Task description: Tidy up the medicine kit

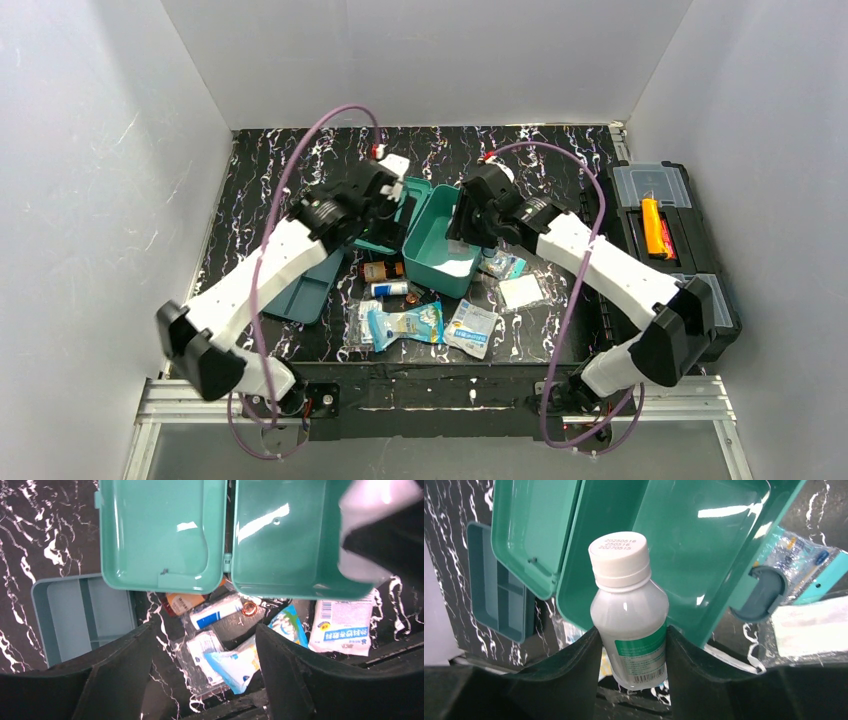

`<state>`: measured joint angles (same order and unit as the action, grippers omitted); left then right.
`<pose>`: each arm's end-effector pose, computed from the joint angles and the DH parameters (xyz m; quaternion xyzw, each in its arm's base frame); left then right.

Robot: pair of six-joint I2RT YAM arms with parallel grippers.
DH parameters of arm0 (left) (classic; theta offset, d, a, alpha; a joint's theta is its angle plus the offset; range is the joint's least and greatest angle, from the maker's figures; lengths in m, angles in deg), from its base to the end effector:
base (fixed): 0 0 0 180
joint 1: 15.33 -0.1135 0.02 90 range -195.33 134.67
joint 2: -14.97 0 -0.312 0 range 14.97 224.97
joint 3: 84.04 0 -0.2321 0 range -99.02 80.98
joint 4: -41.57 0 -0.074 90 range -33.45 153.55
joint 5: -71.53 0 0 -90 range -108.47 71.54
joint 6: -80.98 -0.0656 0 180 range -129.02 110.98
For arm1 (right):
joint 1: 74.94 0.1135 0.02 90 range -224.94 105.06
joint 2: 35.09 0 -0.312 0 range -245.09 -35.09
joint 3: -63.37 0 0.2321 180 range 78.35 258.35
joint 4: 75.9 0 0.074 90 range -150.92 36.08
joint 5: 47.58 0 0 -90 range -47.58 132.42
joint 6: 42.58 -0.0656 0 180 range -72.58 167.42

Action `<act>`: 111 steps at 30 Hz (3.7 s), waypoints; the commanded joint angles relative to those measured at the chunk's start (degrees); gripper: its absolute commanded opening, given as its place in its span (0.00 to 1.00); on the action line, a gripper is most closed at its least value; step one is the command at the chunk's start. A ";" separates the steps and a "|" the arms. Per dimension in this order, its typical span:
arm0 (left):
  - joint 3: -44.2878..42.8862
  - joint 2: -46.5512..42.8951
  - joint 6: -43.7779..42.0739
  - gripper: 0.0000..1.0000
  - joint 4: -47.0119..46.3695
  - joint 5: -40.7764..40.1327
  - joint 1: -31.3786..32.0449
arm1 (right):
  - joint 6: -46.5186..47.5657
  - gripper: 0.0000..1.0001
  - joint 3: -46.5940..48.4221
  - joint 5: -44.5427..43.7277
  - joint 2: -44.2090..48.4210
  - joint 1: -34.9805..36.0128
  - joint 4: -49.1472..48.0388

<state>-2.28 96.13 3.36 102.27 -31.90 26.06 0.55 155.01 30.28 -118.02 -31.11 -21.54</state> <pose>0.2304 -0.1827 0.3949 0.1841 0.8953 -0.0810 0.3974 0.2314 0.2031 0.3595 0.0643 0.9195 0.1982 0.3334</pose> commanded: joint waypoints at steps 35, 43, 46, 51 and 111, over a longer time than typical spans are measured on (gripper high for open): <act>29.65 -33.48 4.49 0.98 -11.24 0.42 0.27 | -22.48 0.66 16.90 -1.19 -30.76 -6.57 -5.04; 29.61 -33.07 4.17 0.98 -11.09 -0.14 0.22 | -20.68 0.78 18.64 -2.35 -28.45 -6.57 -2.92; 29.62 -32.99 4.11 0.98 -11.10 -0.48 0.23 | -19.10 0.78 17.95 -3.10 -25.77 -6.52 -2.80; 29.65 -32.87 4.06 0.98 -10.89 -1.06 0.21 | -15.14 0.79 16.29 -2.96 -20.25 -6.24 -2.55; 19.18 -1.58 2.75 0.99 -0.36 2.10 -5.11 | -6.88 0.78 -15.39 3.96 5.90 3.01 -12.64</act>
<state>19.66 94.28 7.51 100.67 -31.04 22.56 -6.68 135.50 36.77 -109.89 -28.35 -33.37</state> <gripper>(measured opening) 0.995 0.778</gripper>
